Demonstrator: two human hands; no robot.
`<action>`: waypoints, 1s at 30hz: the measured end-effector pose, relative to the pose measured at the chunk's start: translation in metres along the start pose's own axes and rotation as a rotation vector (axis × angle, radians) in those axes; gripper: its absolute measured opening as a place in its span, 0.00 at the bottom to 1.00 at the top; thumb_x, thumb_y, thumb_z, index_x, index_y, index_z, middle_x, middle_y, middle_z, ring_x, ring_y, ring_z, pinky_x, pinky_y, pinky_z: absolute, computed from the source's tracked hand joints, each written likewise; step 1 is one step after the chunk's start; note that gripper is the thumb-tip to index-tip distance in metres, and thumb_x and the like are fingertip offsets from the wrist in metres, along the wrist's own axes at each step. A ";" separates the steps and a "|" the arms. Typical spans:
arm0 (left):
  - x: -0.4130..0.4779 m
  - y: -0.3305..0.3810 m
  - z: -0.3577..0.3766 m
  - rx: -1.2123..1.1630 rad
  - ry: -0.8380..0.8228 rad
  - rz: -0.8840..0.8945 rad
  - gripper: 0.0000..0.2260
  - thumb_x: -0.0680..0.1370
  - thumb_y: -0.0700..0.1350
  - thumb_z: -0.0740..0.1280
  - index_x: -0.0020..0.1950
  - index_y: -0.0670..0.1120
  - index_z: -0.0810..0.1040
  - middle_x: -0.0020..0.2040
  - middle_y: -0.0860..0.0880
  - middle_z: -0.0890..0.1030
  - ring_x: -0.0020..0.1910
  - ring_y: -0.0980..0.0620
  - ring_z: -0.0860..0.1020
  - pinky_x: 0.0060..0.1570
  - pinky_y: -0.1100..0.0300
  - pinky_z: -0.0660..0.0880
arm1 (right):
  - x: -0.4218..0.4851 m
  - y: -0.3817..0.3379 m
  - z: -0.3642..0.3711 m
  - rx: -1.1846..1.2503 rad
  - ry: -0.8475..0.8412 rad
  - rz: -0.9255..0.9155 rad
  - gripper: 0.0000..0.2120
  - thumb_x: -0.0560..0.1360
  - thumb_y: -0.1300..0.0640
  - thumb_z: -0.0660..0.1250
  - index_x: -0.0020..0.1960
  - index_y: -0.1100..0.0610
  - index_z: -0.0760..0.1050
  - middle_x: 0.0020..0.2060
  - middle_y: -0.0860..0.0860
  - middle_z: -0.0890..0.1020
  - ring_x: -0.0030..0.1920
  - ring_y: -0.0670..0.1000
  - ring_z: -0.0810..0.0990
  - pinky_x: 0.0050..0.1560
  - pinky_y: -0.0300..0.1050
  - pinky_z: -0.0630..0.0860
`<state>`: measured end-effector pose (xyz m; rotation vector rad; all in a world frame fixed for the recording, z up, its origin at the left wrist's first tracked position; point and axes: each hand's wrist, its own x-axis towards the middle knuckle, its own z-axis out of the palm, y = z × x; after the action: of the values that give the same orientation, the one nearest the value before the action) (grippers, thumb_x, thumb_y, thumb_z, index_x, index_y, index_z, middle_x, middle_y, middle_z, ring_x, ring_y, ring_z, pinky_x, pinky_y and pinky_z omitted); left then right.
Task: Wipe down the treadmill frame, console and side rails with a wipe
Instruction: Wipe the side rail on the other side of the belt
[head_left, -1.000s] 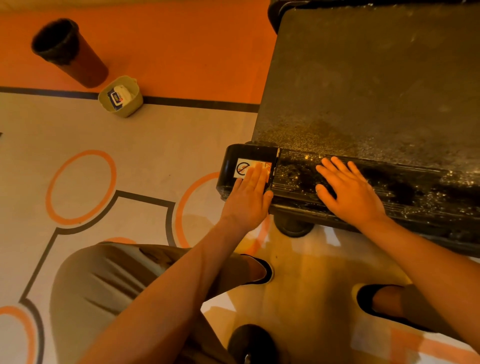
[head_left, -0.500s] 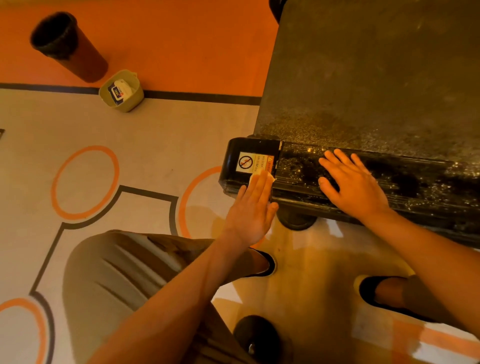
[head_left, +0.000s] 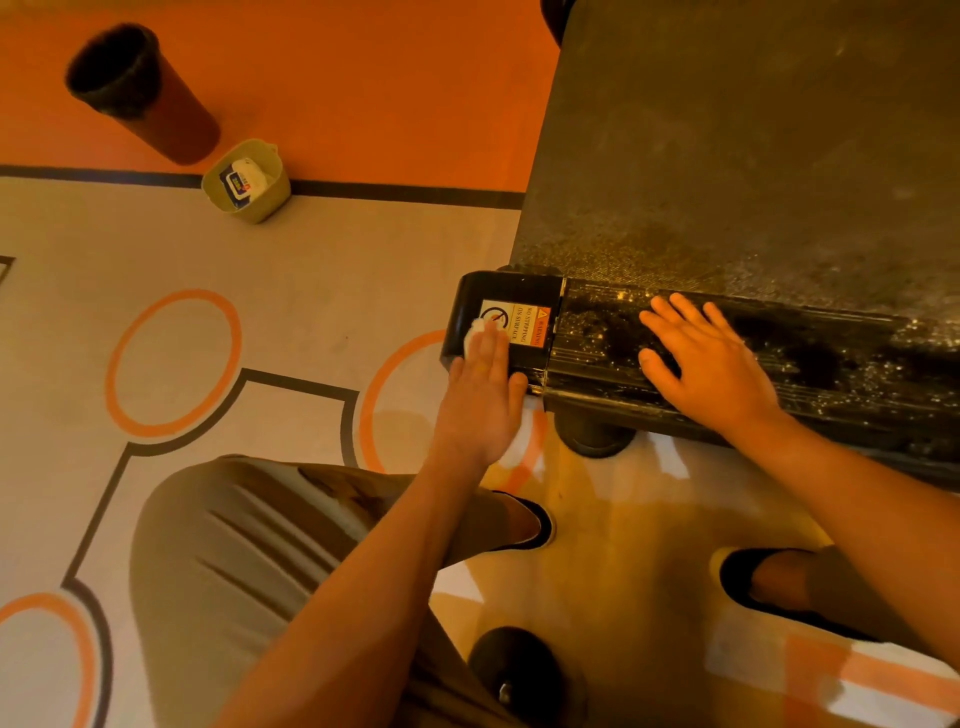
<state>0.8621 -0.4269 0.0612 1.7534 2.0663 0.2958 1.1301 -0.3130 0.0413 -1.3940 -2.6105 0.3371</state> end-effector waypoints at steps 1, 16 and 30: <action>-0.006 0.006 0.006 -0.013 -0.005 0.034 0.29 0.84 0.56 0.45 0.83 0.44 0.47 0.83 0.47 0.45 0.81 0.49 0.43 0.78 0.49 0.45 | 0.000 0.000 0.000 0.003 -0.003 0.001 0.28 0.82 0.43 0.51 0.77 0.56 0.65 0.76 0.55 0.66 0.79 0.53 0.58 0.79 0.55 0.53; 0.017 -0.003 -0.022 0.138 0.097 0.114 0.17 0.84 0.43 0.58 0.73 0.49 0.72 0.65 0.45 0.79 0.60 0.44 0.80 0.55 0.55 0.75 | -0.005 0.012 -0.019 0.127 -0.090 0.005 0.26 0.83 0.46 0.57 0.79 0.54 0.61 0.79 0.51 0.59 0.80 0.49 0.51 0.78 0.52 0.40; 0.053 0.053 0.012 0.051 0.006 0.142 0.28 0.86 0.54 0.52 0.82 0.44 0.52 0.83 0.45 0.51 0.82 0.47 0.48 0.79 0.48 0.50 | -0.041 0.044 -0.010 -0.079 -0.148 0.009 0.31 0.82 0.39 0.43 0.81 0.52 0.49 0.80 0.48 0.50 0.80 0.49 0.44 0.79 0.53 0.45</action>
<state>0.9081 -0.3663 0.0637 1.9365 1.9728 0.2921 1.1897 -0.3222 0.0374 -1.4587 -2.7651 0.3548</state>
